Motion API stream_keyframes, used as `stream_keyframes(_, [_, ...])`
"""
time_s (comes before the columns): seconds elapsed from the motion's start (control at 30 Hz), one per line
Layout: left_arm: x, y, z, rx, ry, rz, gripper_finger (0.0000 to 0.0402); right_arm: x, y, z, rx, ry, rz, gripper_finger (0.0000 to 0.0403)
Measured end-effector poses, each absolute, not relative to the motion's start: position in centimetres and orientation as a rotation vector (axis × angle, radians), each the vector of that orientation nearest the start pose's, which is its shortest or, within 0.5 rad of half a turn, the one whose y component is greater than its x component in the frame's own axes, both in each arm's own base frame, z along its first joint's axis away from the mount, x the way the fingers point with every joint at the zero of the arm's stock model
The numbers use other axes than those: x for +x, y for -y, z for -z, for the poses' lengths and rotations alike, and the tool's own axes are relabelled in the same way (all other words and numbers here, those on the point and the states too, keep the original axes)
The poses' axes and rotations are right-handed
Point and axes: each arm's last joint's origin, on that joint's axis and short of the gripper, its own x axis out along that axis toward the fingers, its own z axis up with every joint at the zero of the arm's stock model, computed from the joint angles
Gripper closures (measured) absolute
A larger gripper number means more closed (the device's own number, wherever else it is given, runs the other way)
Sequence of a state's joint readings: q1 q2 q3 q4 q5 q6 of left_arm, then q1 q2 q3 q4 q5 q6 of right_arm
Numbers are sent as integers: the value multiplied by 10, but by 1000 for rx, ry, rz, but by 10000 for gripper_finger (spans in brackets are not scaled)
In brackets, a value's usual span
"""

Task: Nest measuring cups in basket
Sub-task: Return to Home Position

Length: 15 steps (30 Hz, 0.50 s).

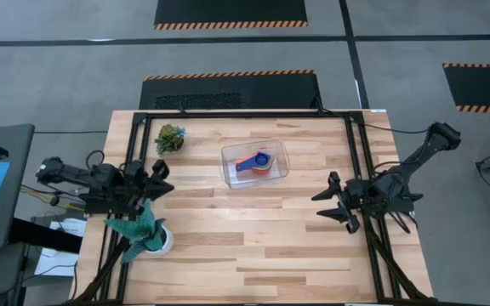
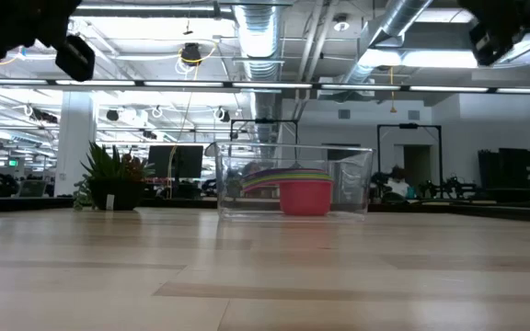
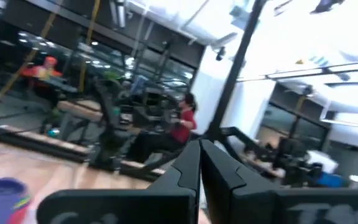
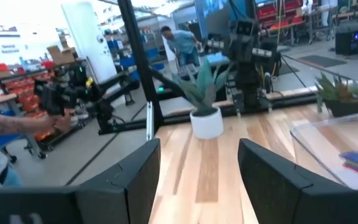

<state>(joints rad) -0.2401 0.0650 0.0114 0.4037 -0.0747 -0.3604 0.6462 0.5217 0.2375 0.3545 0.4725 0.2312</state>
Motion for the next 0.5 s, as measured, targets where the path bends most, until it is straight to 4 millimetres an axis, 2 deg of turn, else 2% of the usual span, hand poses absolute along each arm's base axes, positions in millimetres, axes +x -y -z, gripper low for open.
stream_keyframes(0.27, [96,8,-199,-321,316,110,401,106,-58,-203,287,72,-144,164])
stream_keyframes(0.5, [97,-3,-195,-332,287,51,401,95,-46,-185,315,138,-147,164])
